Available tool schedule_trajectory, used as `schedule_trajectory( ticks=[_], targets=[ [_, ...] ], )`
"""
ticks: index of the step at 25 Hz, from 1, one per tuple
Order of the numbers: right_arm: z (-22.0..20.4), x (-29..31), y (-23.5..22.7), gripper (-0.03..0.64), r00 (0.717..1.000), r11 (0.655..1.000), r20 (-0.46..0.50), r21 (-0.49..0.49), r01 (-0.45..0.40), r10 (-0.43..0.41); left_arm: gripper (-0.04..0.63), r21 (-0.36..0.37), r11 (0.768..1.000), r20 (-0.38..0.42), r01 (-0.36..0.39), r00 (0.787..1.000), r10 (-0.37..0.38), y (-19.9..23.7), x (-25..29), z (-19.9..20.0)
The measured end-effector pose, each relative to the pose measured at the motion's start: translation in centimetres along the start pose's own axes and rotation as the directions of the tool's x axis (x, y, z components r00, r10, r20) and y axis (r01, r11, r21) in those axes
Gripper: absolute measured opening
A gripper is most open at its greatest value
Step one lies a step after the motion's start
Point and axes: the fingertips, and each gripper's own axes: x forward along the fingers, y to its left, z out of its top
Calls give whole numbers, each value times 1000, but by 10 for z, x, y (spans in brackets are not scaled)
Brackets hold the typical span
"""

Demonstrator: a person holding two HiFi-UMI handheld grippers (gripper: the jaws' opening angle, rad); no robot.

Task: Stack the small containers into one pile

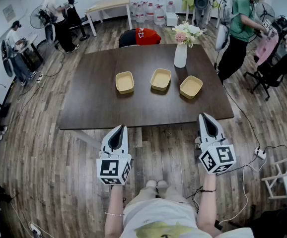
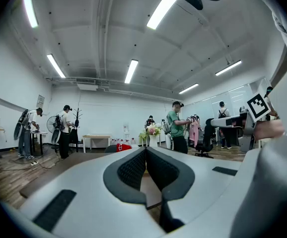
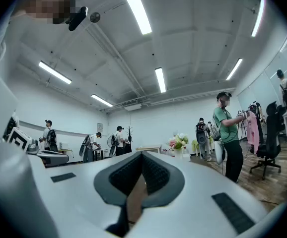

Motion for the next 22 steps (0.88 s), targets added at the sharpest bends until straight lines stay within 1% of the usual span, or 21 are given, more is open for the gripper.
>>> schedule_trajectory(
  ticks=[9,12,18,22],
  targets=[
    [4,-3,-8,21,1000,1000,10,9,-9,9,26,-10,1000,2,5,1000,-5,-9,6,3],
    [6,-5,-15,21,1000,1000,23,16,-12,11,26,-12,1000,8,13,1000,-13,-16,11,6],
    [10,-8,-28,21,1000,1000,25,-13,3,-2,26,-26,999,24,28,999,-27,-30,23,12],
    [9,-9,-41,21,999,1000,39,8,7,-7,26,-18,999,30,45,999,-44,-45,30,13]
  ],
)
